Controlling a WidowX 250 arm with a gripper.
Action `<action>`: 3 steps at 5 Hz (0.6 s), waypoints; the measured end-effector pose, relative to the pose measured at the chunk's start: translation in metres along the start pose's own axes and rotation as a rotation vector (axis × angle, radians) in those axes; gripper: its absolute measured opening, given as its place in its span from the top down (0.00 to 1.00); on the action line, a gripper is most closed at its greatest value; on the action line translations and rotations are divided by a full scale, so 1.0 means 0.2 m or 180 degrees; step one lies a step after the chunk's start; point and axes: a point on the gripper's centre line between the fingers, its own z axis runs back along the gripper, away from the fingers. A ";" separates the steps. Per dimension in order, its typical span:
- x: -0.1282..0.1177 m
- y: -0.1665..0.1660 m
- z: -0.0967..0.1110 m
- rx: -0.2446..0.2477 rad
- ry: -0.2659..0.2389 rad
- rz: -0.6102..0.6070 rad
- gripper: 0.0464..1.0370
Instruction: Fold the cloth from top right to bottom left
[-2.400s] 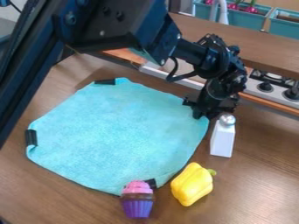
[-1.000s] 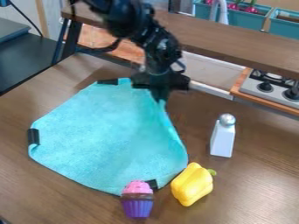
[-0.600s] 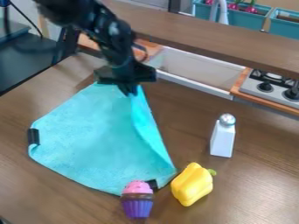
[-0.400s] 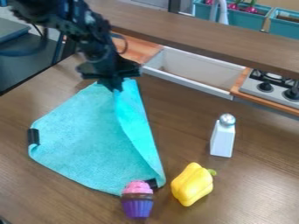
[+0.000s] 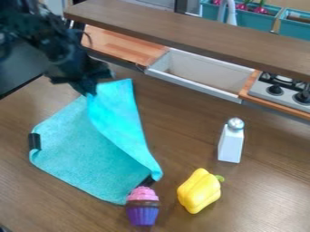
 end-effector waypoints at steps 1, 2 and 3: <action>-0.05 0.07 0.04 -0.0024 0.0072 0.0035 1.00; -0.07 0.14 0.09 -0.0015 0.0096 0.0047 1.00; -0.09 0.17 0.09 0.0100 0.0169 0.0059 1.00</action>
